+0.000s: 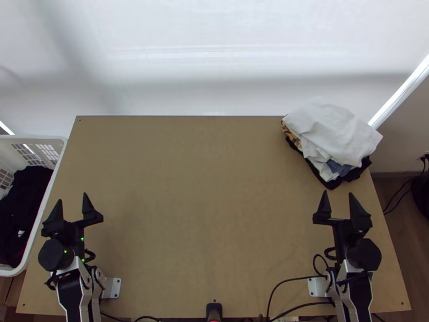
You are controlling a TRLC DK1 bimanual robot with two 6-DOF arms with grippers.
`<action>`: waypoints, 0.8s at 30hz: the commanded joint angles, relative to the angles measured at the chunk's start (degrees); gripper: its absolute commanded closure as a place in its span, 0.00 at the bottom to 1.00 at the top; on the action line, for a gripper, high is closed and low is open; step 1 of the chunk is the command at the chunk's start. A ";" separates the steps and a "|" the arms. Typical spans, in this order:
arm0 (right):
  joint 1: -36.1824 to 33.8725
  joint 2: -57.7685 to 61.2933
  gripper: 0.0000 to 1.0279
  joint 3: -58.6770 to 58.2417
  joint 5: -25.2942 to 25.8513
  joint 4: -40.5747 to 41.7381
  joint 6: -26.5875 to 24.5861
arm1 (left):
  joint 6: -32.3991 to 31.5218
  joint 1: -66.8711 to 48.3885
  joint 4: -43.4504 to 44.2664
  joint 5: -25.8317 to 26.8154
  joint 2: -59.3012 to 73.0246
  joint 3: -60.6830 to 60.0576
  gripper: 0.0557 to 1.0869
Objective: Fold the t-shirt
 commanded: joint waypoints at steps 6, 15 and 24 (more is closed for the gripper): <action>-1.57 -0.08 0.04 -0.45 0.38 -2.04 0.85 | 1.21 -0.16 -1.41 -0.52 -0.23 -2.22 0.04; -1.49 -0.08 0.04 -0.45 0.38 -2.04 0.85 | 1.21 -0.25 -1.41 -0.52 -0.40 -2.22 0.04; -1.49 -0.08 0.04 -0.45 0.38 -2.04 0.85 | 1.12 -0.25 -1.41 -0.52 -0.40 -2.22 0.04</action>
